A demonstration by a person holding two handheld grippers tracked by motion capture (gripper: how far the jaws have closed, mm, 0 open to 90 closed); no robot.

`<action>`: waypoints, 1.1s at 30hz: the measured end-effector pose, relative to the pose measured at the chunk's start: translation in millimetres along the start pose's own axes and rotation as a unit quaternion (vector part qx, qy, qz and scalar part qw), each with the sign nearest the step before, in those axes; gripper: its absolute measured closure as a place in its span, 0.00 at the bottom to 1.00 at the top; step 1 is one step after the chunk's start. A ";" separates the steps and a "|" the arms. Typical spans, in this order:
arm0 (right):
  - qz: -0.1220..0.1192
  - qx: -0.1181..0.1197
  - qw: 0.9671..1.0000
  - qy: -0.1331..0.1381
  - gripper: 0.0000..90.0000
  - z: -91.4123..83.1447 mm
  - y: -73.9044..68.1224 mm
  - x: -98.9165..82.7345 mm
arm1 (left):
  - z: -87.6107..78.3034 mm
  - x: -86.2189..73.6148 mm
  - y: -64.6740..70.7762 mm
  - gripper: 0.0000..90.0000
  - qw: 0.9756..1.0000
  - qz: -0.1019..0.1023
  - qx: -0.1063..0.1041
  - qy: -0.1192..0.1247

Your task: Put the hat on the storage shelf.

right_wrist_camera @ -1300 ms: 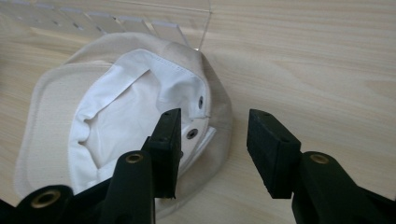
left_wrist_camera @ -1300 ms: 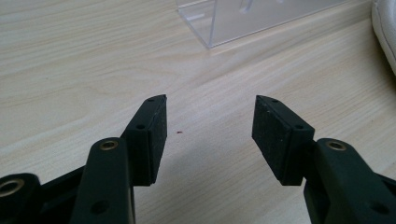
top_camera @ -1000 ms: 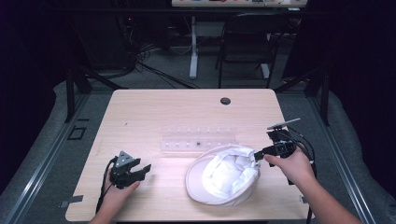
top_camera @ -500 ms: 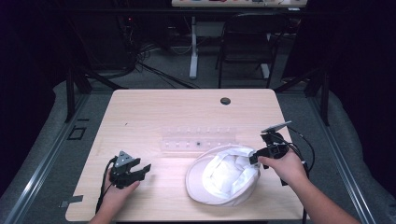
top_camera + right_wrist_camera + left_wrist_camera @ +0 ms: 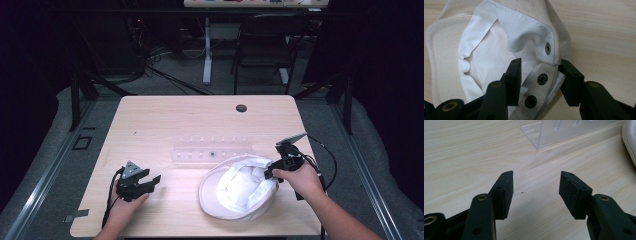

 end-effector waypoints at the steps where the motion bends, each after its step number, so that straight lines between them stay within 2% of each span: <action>1: -0.003 -0.003 1.000 -0.007 0.67 -0.9 0.8 -0.5 | -0.2 -0.2 -0.2 0.51 1.000 -0.002 0.000 -0.001; 2: 0.011 0.000 1.000 0.001 0.73 -1.3 -0.4 0.8 | -0.1 -0.1 -0.4 0.51 1.000 -0.003 0.000 -0.001; 4: 0.017 0.000 1.000 0.005 0.75 -1.4 -1.0 1.4 | -0.1 -0.1 -0.3 0.51 1.000 -0.001 -0.001 -0.001; 7: 0.004 -0.011 1.000 -0.007 0.80 -6.3 -1.2 0.9 | 0.1 -0.1 1.1 0.51 1.000 0.002 -0.002 -0.001; 10: 0.000 -0.017 1.000 -0.005 0.82 -7.0 -1.9 1.3 | 0.0 -0.3 1.2 0.51 1.000 0.002 -0.001 -0.002; 11: -0.003 -0.031 0.999 -0.020 0.84 -10.6 -2.1 -0.6 | 0.1 -0.3 1.1 0.51 1.000 0.002 -0.002 -0.001; 13: 0.002 -0.028 1.000 -0.011 0.85 -9.8 -4.5 1.0 | 0.1 -0.3 1.1 0.51 1.000 0.001 -0.002 -0.002; 14: -0.012 -0.040 0.999 -0.024 0.86 -13.6 -5.4 0.4 | 0.2 -0.4 1.0 0.51 1.000 0.001 -0.002 -0.002; 17: -0.011 -0.044 0.999 -0.021 0.88 -14.7 -8.2 1.2 | 0.4 -0.5 1.0 0.51 1.000 0.002 -0.002 -0.002; 18: -0.010 -0.053 0.998 -0.023 0.88 -17.7 -9.2 1.0 | 0.4 -0.5 1.2 0.51 1.000 0.002 -0.002 -0.002; 22: -0.017 -0.065 0.998 -0.022 0.88 -20.2 -12.5 2.6 | 0.1 -0.4 1.3 0.51 1.000 0.002 -0.002 -0.001; 25: -0.020 -0.067 0.997 -0.031 0.89 -23.9 -18.3 3.1 | -0.1 -0.2 1.1 0.51 1.000 0.002 -0.002 -0.001; 28: -0.029 -0.071 0.997 -0.025 0.89 -26.6 -22.4 5.8 | 0.4 -0.5 1.4 0.51 1.000 -0.002 -0.002 -0.002; 29: -0.037 -0.078 0.996 -0.034 0.89 -30.0 -23.7 5.7 | 0.4 -0.5 1.5 0.51 1.000 -0.003 -0.002 -0.002; 30: -0.045 -0.085 0.995 -0.024 0.89 -32.6 -25.9 8.7 | 0.0 -0.6 1.0 0.51 1.000 0.001 -0.003 -0.002; 32: -0.040 -0.087 0.995 -0.017 0.89 -32.7 -27.7 9.6 | 0.0 -0.5 1.0 0.51 1.000 0.001 -0.003 -0.002; 33: -0.046 -0.095 0.994 -0.016 0.89 -35.3 -29.6 10.6 | -0.1 -0.4 1.4 0.51 1.000 -0.001 -0.003 -0.001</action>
Point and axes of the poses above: each handheld gripper's, and its own axes: z roughly forward along the jaws, x roughly out of its top, y roughly to its right, the point moved 9 cm from there along z, roughly forward along the jaws, and after that the axes turned 7 degrees about x, right-handed, at the moved point
